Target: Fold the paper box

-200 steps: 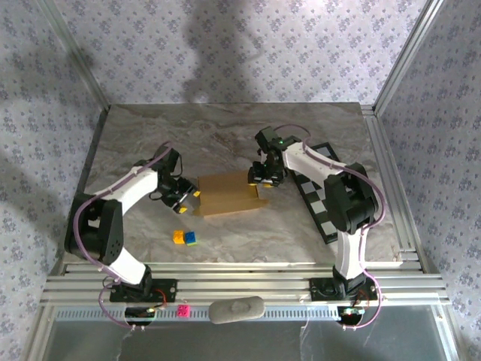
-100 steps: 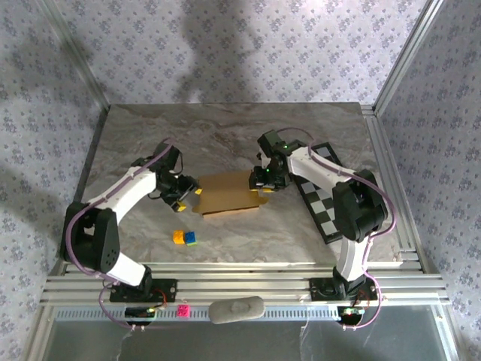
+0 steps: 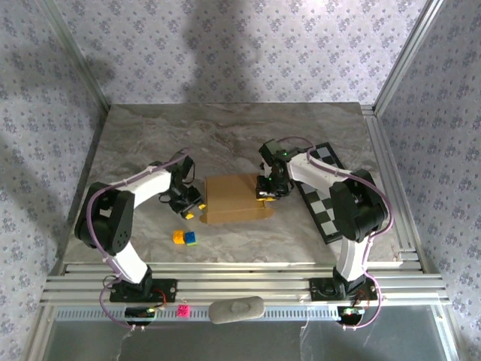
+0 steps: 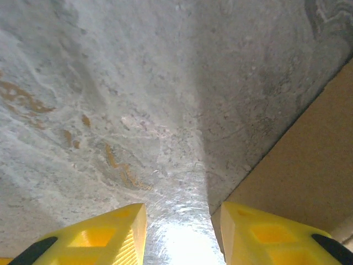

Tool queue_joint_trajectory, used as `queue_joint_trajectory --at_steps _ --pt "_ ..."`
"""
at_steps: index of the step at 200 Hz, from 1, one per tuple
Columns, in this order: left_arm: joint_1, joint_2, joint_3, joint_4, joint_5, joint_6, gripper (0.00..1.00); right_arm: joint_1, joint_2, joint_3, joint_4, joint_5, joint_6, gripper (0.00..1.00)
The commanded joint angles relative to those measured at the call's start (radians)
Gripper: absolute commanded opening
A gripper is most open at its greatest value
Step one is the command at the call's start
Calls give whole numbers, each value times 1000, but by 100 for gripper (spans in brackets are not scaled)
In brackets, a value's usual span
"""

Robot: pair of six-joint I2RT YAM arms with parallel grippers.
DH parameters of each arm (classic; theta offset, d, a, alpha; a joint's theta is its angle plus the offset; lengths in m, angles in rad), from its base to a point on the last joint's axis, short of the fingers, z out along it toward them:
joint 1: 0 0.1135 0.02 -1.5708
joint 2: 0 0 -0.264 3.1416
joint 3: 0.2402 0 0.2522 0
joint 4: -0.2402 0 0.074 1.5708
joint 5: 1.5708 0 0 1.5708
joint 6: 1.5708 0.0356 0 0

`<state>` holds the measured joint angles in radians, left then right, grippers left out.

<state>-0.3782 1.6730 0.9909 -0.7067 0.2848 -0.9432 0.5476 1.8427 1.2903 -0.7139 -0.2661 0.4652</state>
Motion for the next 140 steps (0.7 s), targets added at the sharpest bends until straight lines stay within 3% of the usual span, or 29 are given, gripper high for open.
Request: queue_joint_trajectory --at_steps 1,24,69,99,122,140 --pt "-8 0 61 -10 -51 24 40 -13 43 30 5 28 -13 21" --pt "-7 -37 98 -10 -122 41 49 -35 75 88 5 10 11 22" --pt "-7 -13 256 -212 -249 117 61 -44 90 199 -71 35 10 45" --pt "-26 -76 240 -230 -199 124 61 -51 27 173 -98 40 -5 50" --pt "-69 -90 223 -219 -111 96 58 -46 -36 125 -110 40 -8 50" --pt "-107 -87 210 -206 -109 83 57 -34 -73 75 -103 15 -3 47"
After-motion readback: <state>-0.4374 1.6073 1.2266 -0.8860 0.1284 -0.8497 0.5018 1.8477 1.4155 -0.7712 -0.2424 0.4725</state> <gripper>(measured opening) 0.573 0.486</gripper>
